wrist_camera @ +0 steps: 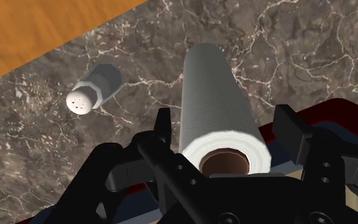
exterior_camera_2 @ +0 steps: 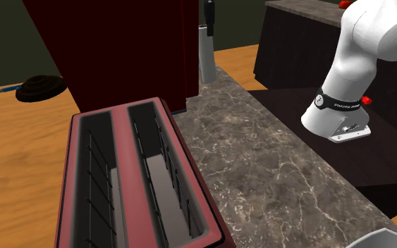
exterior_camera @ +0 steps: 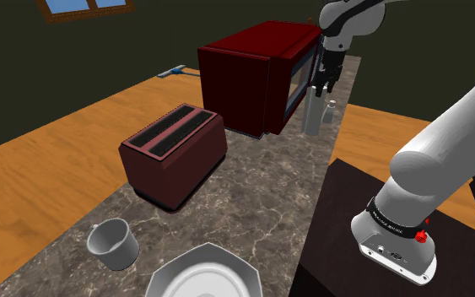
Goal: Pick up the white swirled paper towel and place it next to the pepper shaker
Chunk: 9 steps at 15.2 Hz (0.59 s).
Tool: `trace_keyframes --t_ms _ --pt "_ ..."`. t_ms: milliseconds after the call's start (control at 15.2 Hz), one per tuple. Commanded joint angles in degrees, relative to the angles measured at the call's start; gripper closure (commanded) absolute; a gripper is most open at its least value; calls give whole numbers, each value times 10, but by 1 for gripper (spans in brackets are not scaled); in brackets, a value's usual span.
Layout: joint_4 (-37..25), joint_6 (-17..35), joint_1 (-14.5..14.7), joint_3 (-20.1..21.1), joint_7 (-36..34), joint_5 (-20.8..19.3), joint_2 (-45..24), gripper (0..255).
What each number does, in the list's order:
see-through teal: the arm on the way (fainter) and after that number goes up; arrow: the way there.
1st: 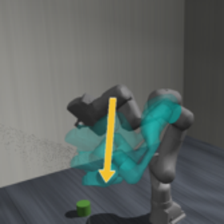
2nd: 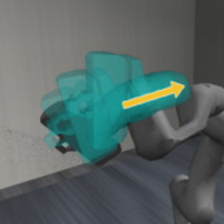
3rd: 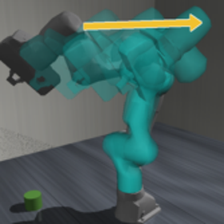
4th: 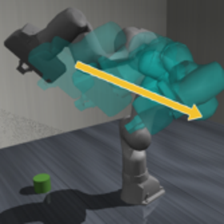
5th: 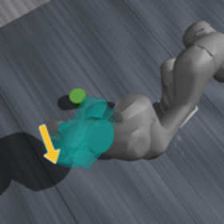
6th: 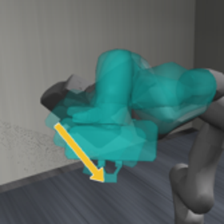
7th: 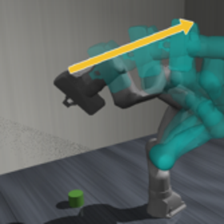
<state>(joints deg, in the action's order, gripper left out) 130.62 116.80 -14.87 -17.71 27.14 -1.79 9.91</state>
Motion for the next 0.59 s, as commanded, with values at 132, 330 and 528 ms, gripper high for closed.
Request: trace_keyframes --t_ms 132,330,528 --pt "0 0 0 0 0 0 0 0" --pt "-14 -20 0 1 -1 -1 6 0" --pt "-57 -74 0 3 -4 -4 18 0"
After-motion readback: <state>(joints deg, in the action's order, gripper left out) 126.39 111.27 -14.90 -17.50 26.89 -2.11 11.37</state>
